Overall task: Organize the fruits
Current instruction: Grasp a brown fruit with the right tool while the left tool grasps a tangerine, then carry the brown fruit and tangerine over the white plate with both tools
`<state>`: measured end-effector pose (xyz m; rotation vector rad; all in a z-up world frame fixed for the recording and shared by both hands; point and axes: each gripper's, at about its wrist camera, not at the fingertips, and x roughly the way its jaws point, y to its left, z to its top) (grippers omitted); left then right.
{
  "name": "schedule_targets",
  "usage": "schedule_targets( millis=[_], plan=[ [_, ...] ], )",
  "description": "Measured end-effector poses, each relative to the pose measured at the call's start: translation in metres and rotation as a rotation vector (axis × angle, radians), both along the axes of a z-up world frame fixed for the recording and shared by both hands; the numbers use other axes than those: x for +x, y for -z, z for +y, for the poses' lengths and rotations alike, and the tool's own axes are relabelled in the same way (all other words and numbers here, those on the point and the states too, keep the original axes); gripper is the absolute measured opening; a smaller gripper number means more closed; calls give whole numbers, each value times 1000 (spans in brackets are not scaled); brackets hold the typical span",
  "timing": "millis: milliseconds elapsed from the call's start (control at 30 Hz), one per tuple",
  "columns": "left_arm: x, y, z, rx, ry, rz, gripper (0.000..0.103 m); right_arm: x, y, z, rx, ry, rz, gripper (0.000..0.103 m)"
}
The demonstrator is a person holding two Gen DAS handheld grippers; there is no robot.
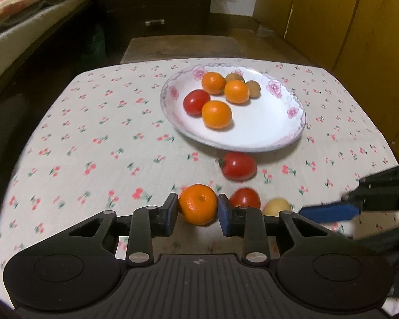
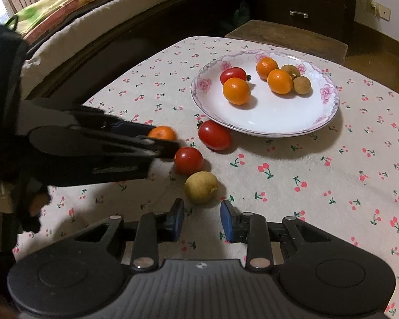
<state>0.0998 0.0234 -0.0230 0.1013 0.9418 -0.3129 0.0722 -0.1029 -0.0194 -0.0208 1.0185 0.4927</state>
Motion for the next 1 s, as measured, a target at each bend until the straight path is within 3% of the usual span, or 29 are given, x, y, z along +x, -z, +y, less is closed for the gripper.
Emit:
schedule_targets(
  millis=[233,367,1000],
  plan=[
    [-35,-5,7,-15,2,32,40,-17,-3,-3,3,7,10,31],
    [-44,-9,5,-28,7,32,40,-16,-7,-1,17,1,-36,31],
    [-44,4,-5,11,36,37,46,17,8,12,15,-10,-62,32]
  ],
)
